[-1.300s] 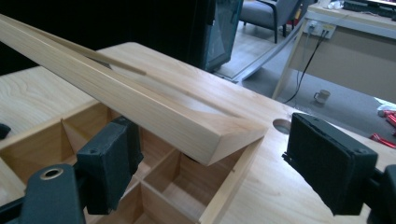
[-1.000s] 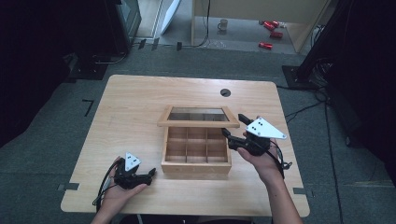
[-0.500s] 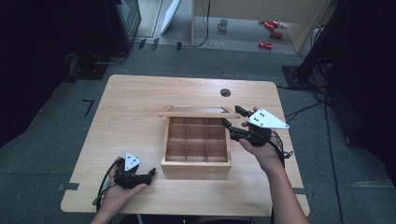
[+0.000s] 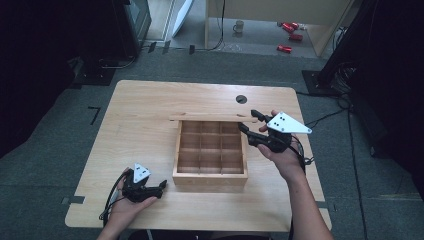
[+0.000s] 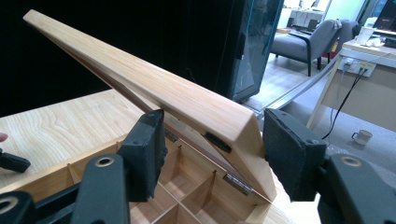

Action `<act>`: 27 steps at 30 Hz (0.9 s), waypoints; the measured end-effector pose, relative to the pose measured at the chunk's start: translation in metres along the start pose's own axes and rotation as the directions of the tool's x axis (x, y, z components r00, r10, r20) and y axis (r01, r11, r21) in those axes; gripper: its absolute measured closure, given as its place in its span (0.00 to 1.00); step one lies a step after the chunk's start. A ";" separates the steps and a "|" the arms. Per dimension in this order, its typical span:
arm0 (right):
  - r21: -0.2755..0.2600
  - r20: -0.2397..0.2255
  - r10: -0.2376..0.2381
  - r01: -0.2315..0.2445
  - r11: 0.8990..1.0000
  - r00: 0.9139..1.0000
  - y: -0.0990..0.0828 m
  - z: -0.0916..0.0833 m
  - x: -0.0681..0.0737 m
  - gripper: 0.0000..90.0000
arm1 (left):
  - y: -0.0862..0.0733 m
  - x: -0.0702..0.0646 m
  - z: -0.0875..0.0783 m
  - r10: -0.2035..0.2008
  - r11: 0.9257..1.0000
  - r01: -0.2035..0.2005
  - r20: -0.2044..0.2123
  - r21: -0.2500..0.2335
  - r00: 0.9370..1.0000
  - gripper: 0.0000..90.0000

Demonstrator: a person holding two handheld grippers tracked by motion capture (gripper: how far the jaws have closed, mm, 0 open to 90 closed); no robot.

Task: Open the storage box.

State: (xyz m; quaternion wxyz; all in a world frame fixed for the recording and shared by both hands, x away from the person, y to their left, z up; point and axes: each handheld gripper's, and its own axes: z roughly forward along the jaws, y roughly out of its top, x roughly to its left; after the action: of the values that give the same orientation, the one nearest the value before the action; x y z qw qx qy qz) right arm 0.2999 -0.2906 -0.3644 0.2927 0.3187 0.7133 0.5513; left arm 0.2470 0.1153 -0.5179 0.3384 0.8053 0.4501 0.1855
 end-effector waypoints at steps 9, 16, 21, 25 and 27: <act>-0.001 0.030 -0.004 0.004 1.000 1.000 -0.001 0.003 -0.004 0.57 | 0.000 0.000 0.000 0.000 1.000 0.000 0.004 -0.002 1.000 0.18; -0.014 0.056 -0.004 0.005 1.000 0.998 0.001 0.005 -0.007 0.61 | 0.000 0.000 0.000 0.000 1.000 0.000 0.005 -0.004 1.000 0.18; -0.016 0.077 0.014 -0.013 1.000 0.997 0.006 0.008 -0.011 0.64 | 0.000 0.000 0.001 -0.001 1.000 0.001 0.005 -0.004 1.000 0.18; -0.023 0.103 0.012 -0.010 1.000 0.995 0.012 0.013 -0.015 0.66 | 0.000 0.000 0.001 0.000 1.000 0.000 0.004 -0.003 1.000 0.18; -0.024 0.107 0.014 -0.011 1.000 0.994 0.013 0.015 -0.016 0.66 | 0.000 0.000 0.001 0.000 1.000 0.000 0.003 -0.002 1.000 0.18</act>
State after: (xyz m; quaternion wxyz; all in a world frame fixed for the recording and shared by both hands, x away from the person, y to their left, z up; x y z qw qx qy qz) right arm 0.3227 -0.2916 -0.3538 0.3310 0.3488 0.6879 0.5436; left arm 0.2476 0.1150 -0.5180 0.3400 0.8053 0.4492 0.1846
